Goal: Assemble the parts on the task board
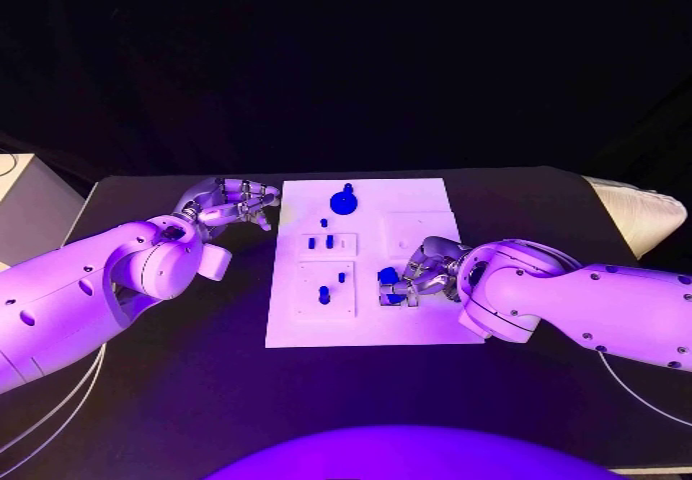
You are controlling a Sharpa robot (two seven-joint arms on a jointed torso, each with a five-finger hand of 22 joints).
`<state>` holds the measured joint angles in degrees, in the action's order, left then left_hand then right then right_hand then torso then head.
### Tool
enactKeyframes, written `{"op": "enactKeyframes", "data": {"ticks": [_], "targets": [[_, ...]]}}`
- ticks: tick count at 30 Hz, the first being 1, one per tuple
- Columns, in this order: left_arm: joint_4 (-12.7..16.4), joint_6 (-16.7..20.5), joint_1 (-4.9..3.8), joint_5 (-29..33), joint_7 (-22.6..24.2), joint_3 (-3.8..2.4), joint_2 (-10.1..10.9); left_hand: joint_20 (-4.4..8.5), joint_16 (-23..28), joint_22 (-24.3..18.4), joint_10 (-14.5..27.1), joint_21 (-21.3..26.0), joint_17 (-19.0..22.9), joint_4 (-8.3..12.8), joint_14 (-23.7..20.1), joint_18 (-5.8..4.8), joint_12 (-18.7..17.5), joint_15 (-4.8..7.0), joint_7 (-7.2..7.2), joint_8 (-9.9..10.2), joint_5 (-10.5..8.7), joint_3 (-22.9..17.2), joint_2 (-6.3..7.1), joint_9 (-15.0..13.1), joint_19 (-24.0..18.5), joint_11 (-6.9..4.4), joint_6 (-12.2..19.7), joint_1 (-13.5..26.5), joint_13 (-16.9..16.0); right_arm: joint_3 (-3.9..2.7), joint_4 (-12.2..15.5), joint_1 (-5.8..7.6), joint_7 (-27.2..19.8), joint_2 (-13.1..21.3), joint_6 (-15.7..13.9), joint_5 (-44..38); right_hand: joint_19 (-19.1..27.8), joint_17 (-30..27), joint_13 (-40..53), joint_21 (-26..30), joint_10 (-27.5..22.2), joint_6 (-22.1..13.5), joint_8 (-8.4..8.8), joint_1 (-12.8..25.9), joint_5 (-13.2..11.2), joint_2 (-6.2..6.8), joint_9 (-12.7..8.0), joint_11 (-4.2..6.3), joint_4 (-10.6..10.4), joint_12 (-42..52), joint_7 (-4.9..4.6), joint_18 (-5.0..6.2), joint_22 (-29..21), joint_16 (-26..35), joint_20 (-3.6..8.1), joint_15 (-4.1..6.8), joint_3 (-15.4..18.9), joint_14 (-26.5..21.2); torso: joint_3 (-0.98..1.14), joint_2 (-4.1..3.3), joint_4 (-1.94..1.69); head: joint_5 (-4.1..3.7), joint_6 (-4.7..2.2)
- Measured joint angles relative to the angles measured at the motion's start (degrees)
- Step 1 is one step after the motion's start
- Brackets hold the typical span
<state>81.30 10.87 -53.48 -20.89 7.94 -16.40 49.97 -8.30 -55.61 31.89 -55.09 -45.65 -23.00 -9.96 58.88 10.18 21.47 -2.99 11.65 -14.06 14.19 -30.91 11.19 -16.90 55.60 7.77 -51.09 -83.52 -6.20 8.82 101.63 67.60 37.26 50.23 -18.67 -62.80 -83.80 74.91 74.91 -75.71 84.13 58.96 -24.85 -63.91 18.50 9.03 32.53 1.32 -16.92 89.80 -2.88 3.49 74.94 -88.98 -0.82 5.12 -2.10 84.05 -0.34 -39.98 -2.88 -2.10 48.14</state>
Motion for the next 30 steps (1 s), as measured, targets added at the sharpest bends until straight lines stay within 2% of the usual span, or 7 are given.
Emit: {"op": "enactKeyframes", "data": {"ticks": [3,8,30], "targets": [[0.00,0.00,0.00,0.00,-0.03,0.00,0.01,0.00,0.00,0.00,0.00,0.00,0.00,0.00,0.00,0.00,0.00,0.00,0.00,0.00,0.00,0.00,0.00,0.00,0.00,0.00,0.00,0.00,0.00,0.01,0.09,-0.07,0.09,0.07,0.12,-0.23,0.00,0.00,0.00,0.00,0.00,0.00,0.00,0.37,-1.36,-0.36,0.14,0.00,-0.01,0.00,0.00,0.00,0.00,0.00,0.00,0.00,1.71,0.00,0.02,-0.01,0.00,-0.02,0.03],[0.01,0.00,0.00,0.00,-0.08,0.00,0.01,0.00,0.00,0.00,0.00,0.00,0.00,-0.17,0.00,0.00,0.00,0.00,0.00,0.00,0.00,0.17,0.00,0.00,0.00,0.00,0.00,0.00,0.00,0.06,0.20,-0.17,0.16,0.24,0.08,-0.53,0.00,0.00,0.00,0.00,0.00,0.00,-0.25,2.18,-4.43,-0.06,0.36,0.00,-0.10,0.00,0.00,0.00,-0.01,0.00,0.00,0.00,4.16,0.00,0.02,-0.01,0.01,-0.13,0.04],[-0.02,0.00,0.00,0.00,-0.17,0.00,0.03,0.00,0.00,-0.06,-0.01,0.00,0.00,-0.33,0.00,0.00,0.00,0.00,0.00,0.00,0.00,0.01,0.00,0.05,0.00,0.00,0.00,0.00,0.05,0.05,2.10,-0.43,-1.15,2.25,-0.80,-2.37,0.00,0.00,0.00,-0.27,0.00,0.00,-0.63,3.76,-5.20,-0.16,0.56,0.00,-0.16,0.00,0.00,0.00,-0.03,-0.22,0.00,0.00,4.85,0.00,0.01,-0.01,-0.02,-0.09,0.04]]}}
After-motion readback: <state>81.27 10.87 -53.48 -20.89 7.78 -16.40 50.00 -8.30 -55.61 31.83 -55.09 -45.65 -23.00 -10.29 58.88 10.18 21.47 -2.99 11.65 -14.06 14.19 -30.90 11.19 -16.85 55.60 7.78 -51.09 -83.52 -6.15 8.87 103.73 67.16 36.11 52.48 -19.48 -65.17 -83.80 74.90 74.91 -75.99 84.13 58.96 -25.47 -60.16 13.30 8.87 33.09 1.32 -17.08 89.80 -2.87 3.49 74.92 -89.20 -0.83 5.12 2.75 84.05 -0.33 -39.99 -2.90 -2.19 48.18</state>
